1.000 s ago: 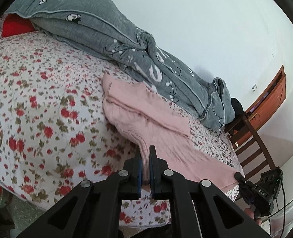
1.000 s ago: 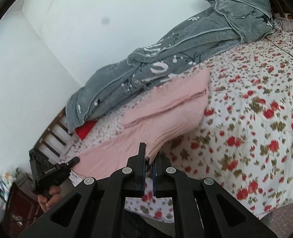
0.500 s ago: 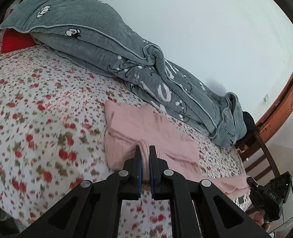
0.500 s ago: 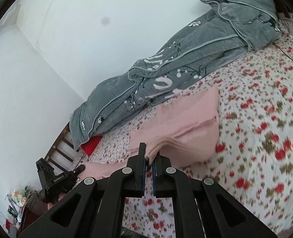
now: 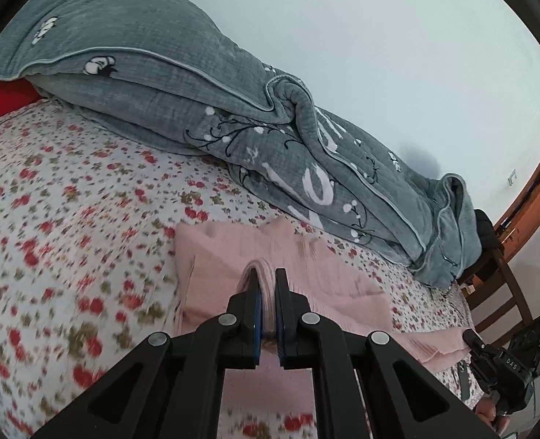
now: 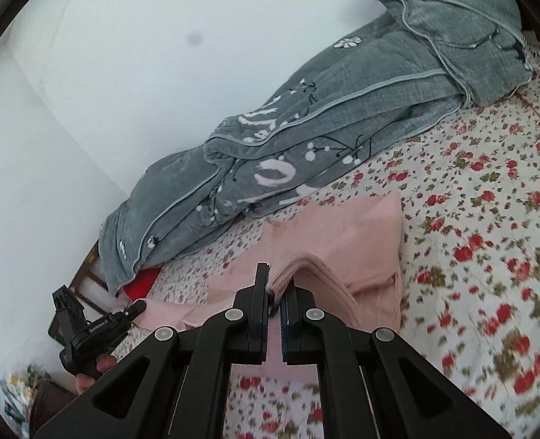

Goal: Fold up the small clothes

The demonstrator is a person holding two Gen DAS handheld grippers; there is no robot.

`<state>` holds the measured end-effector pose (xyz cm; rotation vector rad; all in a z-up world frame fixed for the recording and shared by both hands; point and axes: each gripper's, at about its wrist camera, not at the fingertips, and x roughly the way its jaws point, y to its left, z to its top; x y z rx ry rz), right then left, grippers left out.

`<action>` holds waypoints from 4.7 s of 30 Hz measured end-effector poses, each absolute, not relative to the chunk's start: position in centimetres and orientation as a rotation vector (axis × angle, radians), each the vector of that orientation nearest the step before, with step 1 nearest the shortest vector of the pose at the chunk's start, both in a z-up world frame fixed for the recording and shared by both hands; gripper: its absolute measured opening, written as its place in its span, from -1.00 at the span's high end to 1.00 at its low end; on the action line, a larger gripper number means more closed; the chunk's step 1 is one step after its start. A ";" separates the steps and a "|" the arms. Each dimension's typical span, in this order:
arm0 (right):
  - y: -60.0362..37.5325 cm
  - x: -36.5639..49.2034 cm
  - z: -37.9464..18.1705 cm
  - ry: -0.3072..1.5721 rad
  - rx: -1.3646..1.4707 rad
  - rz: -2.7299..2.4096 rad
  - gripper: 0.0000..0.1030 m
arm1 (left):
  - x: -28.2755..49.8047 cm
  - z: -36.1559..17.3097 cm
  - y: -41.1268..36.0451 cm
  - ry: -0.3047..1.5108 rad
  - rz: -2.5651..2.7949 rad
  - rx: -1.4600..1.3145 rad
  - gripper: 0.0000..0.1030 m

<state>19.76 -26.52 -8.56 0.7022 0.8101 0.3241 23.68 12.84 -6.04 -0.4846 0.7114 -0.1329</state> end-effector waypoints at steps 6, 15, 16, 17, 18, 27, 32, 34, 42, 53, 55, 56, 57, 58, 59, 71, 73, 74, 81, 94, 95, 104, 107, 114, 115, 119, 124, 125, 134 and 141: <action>-26.9 24.6 -11.7 0.858 0.738 0.294 0.90 | 28.9 -8.1 12.5 0.755 -0.103 -0.480 0.87; -26.2 31.7 -17.0 0.946 0.718 0.248 0.90 | 36.1 -13.1 12.5 0.830 -0.081 -0.485 0.87; -26.2 32.4 -17.5 0.954 0.717 0.242 0.89 | 36.8 -13.8 12.5 0.842 -0.081 -0.486 0.87; -26.1 33.3 -18.3 0.964 0.715 0.232 0.88 | 37.4 -14.3 12.5 0.853 -0.086 -0.491 0.86; -26.2 34.0 -18.8 0.970 0.711 0.222 0.78 | 38.1 -14.9 12.5 0.862 -0.097 -0.500 0.81; -26.1 36.7 -20.0 0.989 0.545 0.139 0.16 | 39.8 -15.1 13.4 0.838 -0.107 -0.453 0.23; -24.4 37.8 -21.5 1.065 0.434 0.146 0.16 | 41.4 -15.6 11.8 0.891 -0.131 -0.339 0.23; -24.0 38.0 -22.2 1.080 0.390 0.126 0.16 | 41.9 -16.3 10.9 0.916 -0.115 -0.268 0.23; -23.1 37.8 -22.3 1.046 0.300 0.107 0.89 | 40.8 -17.1 12.1 0.855 -0.112 -0.310 0.87; -23.7 38.4 -23.1 1.063 0.301 0.066 0.85 | 41.8 -18.8 12.9 0.921 -0.036 -0.350 0.63; -23.5 38.3 -22.0 1.055 0.289 0.066 0.74 | 41.5 -17.6 13.0 0.914 -0.035 -0.322 0.54; -23.5 38.2 -21.2 1.043 0.285 0.065 0.71 | 41.2 -17.0 13.0 0.894 -0.039 -0.303 0.54; -23.4 38.2 -20.4 1.026 0.281 0.068 0.61 | 40.9 -16.2 12.8 0.870 -0.044 -0.279 0.52; -23.3 38.2 -19.5 1.008 0.280 0.074 0.46 | 40.8 -15.4 12.4 0.852 -0.055 -0.255 0.49; -23.1 38.2 -18.6 0.988 0.280 0.080 0.38 | 40.8 -14.9 12.1 0.842 -0.075 -0.242 0.44; -21.9 40.1 -23.3 1.030 0.237 0.073 0.45 | 42.9 -19.2 9.9 0.881 -0.166 -0.204 0.44; -22.0 40.3 -23.8 1.051 0.242 0.073 0.49 | 42.9 -19.5 10.1 0.886 -0.170 -0.214 0.44; -21.9 40.3 -23.7 1.043 0.238 0.071 0.49 | 42.9 -19.6 10.0 0.886 -0.170 -0.206 0.44; -22.0 40.0 -23.6 1.047 0.195 0.061 0.47 | 42.6 -19.8 9.6 0.887 -0.167 -0.178 0.41; -20.9 40.3 -23.8 1.053 0.171 0.077 0.26 | 42.6 -19.8 9.4 0.885 -0.164 -0.164 0.41; -20.8 40.4 -23.8 1.054 0.166 0.078 0.25 | 42.6 -19.8 9.3 0.885 -0.164 -0.163 0.41; -20.8 40.5 -23.8 1.055 0.169 0.084 0.21 | 42.6 -19.8 9.3 0.884 -0.163 -0.161 0.40; -20.8 40.5 -23.9 1.055 0.172 0.087 0.20 | 42.6 -19.8 9.3 0.884 -0.164 -0.161 0.40; -20.8 40.5 -23.8 1.055 0.168 0.084 0.19 | 42.6 -19.8 9.3 0.884 -0.163 -0.159 0.40; -20.7 40.5 -23.8 1.055 0.166 0.082 0.19 | 42.6 -19.8 9.3 0.884 -0.162 -0.157 0.40; -20.4 40.4 -23.7 1.053 0.143 0.070 0.20 | 42.6 -19.9 9.1 0.883 -0.156 -0.140 0.40; -20.4 40.2 -23.6 1.049 0.147 0.069 0.19 | 42.7 -19.9 9.0 0.882 -0.159 -0.139 0.40; -20.6 40.1 -23.5 1.048 0.154 0.071 0.19 | 42.7 -19.9 9.0 0.882 -0.161 -0.140 0.40; -22.6 36.7 -18.5 0.980 0.156 0.010 0.00 | 42.4 -19.5 9.3 0.855 -0.214 -0.169 0.27; -25.0 31.0 -17.9 1.008 0.214 0.027 -0.14 | 41.0 -17.8 9.7 0.774 -0.296 -0.214 0.13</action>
